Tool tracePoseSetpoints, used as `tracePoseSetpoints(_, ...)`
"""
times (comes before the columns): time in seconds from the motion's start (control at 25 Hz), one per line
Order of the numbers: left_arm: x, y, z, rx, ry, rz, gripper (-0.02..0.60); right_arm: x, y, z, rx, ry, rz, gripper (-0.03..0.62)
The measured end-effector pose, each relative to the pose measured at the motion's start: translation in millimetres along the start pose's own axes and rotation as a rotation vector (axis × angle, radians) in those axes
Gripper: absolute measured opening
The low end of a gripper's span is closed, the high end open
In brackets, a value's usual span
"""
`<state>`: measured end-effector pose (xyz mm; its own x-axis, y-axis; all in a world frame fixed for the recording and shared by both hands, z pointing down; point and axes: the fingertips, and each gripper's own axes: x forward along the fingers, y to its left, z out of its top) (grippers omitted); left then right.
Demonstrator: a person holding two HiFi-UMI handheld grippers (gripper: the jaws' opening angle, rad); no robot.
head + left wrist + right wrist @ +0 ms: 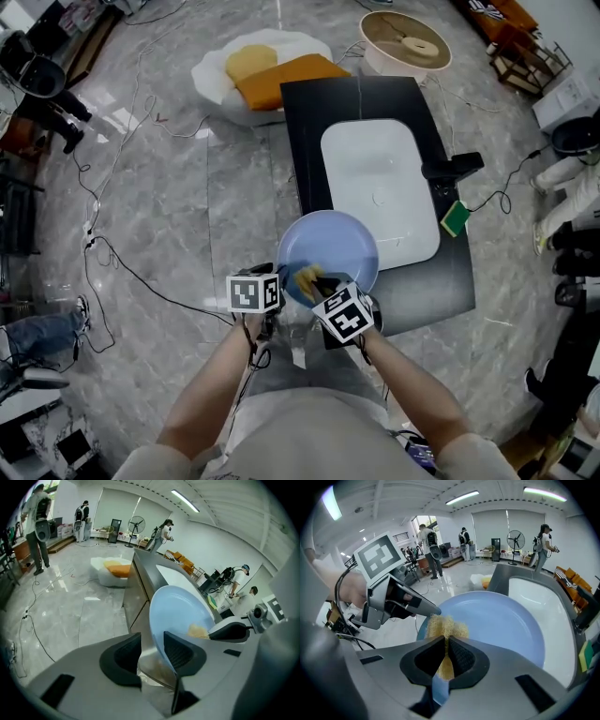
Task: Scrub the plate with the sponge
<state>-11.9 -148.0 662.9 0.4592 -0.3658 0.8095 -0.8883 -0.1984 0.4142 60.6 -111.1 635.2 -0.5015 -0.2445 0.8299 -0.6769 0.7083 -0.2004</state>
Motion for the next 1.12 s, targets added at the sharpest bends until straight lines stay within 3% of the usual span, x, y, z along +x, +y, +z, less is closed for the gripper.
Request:
tracePoseSetpoints(0.2, 6.1, 2.1, -4.3, -0.036, 0.006, -0.02, 0.139, 18.1, 1.0, -9.8, -0.021, 0.055, 0.004, 0.049)
tracePoseSetpoints(0.32, 8.1, -0.9, -5.6, -0.024, 0.01, -0.026, 0.074, 26.7, 1.3, -10.1, -0.027, 0.072, 0.011, 0.049)
tracePoseSetpoints(0.72, 7.3, -2.7, -0.7, -0.049, 0.002, -0.058, 0.057, 43.6, -20.3, 18.4, -0.051, 0.054, -0.007, 0.049)
tracePoseSetpoints(0.96, 8.5, -3.8, 1.1, -0.047, -0.004, -0.059, 0.057, 50.1, -67.7, 48.2, -0.033, 0.007, -0.103, 0.051)
tracePoseSetpoints(1.12, 7.4, -2.1, -0.9, -0.063, -0.012, -0.049, 0.054, 40.8, -100.8, 46.8, -0.055, 0.025, -0.176, 0.052)
